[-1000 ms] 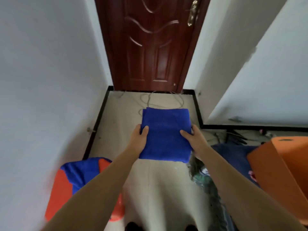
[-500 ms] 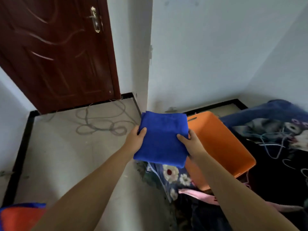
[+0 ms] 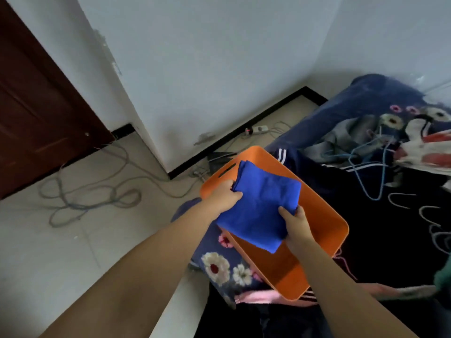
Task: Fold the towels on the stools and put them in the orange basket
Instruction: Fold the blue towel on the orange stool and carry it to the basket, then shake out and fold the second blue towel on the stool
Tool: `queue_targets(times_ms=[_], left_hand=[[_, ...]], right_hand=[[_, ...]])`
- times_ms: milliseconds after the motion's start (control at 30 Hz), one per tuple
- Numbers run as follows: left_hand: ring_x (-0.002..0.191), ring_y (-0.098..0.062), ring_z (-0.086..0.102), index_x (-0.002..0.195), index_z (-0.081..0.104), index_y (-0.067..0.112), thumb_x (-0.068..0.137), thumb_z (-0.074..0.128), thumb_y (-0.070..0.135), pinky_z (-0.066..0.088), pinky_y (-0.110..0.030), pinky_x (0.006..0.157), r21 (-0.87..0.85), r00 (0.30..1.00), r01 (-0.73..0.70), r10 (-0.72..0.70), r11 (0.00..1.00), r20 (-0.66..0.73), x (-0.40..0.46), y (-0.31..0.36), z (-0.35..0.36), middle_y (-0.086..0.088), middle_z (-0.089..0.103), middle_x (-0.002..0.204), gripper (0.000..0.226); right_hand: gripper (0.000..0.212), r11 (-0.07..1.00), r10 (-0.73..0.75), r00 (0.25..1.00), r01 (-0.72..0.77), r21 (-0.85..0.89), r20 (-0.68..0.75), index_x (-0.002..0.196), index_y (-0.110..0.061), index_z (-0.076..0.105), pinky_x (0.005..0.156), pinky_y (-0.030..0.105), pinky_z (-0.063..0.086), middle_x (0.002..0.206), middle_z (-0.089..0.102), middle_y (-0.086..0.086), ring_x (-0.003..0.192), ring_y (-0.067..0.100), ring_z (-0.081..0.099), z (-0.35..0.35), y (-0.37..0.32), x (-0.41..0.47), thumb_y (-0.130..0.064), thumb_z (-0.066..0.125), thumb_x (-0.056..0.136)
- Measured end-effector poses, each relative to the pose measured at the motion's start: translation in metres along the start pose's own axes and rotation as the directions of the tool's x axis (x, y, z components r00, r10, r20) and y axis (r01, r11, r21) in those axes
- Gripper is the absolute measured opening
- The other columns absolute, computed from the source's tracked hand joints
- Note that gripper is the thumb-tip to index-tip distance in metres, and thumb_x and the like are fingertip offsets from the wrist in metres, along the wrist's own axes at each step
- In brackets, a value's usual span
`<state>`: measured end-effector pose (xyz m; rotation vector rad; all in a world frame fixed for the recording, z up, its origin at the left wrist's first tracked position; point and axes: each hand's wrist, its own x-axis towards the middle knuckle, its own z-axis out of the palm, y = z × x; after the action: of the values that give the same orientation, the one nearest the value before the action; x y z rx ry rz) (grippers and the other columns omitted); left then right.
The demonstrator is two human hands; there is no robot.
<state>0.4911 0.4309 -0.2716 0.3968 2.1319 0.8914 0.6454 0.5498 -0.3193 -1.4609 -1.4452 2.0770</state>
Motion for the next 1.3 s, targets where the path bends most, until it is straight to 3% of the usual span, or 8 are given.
queue_targets(times_ms=[200,333,533,700,867,967,1133,1300], left_hand=[[0.132,-0.032,0.04,0.141,0.038,0.004,0.096,0.047,0.016,0.032,-0.034,0.107,0.313,0.993,0.056,-0.085,0.948,0.082,0.114,-0.022,0.036,-0.015,0.042,0.145,0.047],[0.139,-0.031,0.033,0.146,0.03,0.006,0.097,0.043,0.011,0.027,-0.032,0.111,0.407,0.989,0.102,-0.136,0.908,0.054,0.162,-0.053,0.055,-0.014,0.035,0.15,0.051],[0.132,-0.033,0.041,0.14,0.039,0.007,0.096,0.036,0.006,0.033,-0.04,0.108,0.466,0.996,0.081,-0.049,0.881,-0.08,0.193,-0.085,0.081,-0.016,0.046,0.141,0.044],[0.133,-0.031,0.04,0.139,0.037,0.009,0.094,0.038,0.004,0.035,-0.041,0.109,0.491,0.992,0.117,-0.083,0.863,-0.09,0.2,-0.088,0.084,-0.013,0.043,0.143,0.046],[0.137,-0.03,0.035,0.146,0.028,0.008,0.09,0.044,-0.001,0.034,-0.039,0.11,0.485,0.994,0.109,-0.107,0.868,-0.031,0.178,-0.07,0.068,-0.011,0.034,0.149,0.059],[0.129,-0.033,0.044,0.138,0.039,0.006,0.087,0.044,-0.004,0.041,-0.039,0.102,0.503,0.996,0.088,-0.079,0.86,-0.04,0.157,-0.05,0.05,-0.014,0.042,0.142,0.052],[0.118,-0.037,0.049,0.122,0.051,0.006,0.087,0.044,0.004,0.042,-0.044,0.097,0.518,0.986,-0.005,0.092,0.855,-0.141,0.102,0.002,0.015,-0.02,0.05,0.127,0.037],[0.123,-0.034,0.044,0.13,0.048,0.008,0.092,0.039,0.006,0.042,-0.048,0.098,0.444,0.896,-0.012,0.207,0.896,-0.393,0.03,0.059,-0.011,-0.016,0.045,0.132,0.039]], right_hand=[[0.042,0.931,0.33,0.944,-0.33,0.157,0.028,0.123,-0.023,0.041,0.075,0.053,0.054,0.122,0.053,0.009,0.112,0.036,0.053,0.015,0.046,0.074,0.004,0.048,0.092],[0.054,0.925,0.354,0.934,-0.344,0.16,-0.039,0.136,-0.02,0.037,0.087,0.053,0.05,0.135,0.052,0.011,0.118,0.035,0.053,0.036,0.078,0.108,0.004,0.052,0.09],[0.065,0.933,0.355,0.92,-0.359,0.003,-0.164,0.146,-0.022,0.025,0.073,0.043,0.055,0.135,0.048,0.004,0.115,0.03,0.054,0.058,0.105,0.135,0.0,0.054,0.091],[0.065,0.926,0.352,0.92,-0.369,-0.076,-0.173,0.146,-0.023,0.028,0.092,0.044,0.05,0.142,0.047,0.008,0.121,0.031,0.053,0.055,0.104,0.137,-0.002,0.055,0.091],[0.047,0.928,0.252,0.959,-0.278,-0.246,-0.133,0.139,-0.01,0.039,0.097,0.032,0.045,0.133,0.052,0.011,0.117,0.024,0.055,0.046,0.048,0.103,-0.004,0.052,0.094],[0.033,0.943,0.215,0.975,-0.221,-0.25,-0.049,0.118,-0.015,0.047,0.066,0.006,0.048,0.104,0.06,-0.001,0.083,0.0,0.064,0.037,0.02,0.09,0.006,0.044,0.094],[0.045,0.757,0.114,0.993,-0.101,-0.645,-0.022,0.133,-0.013,0.046,0.084,0.036,0.049,0.107,0.059,0.008,0.092,0.024,0.058,0.015,-0.022,0.074,-0.013,0.051,0.089],[0.038,0.491,-0.265,0.948,0.29,-0.821,0.177,0.132,-0.011,0.046,0.095,0.032,0.038,0.129,0.057,0.014,0.12,0.032,0.051,0.014,-0.111,0.01,-0.014,0.041,0.095]])
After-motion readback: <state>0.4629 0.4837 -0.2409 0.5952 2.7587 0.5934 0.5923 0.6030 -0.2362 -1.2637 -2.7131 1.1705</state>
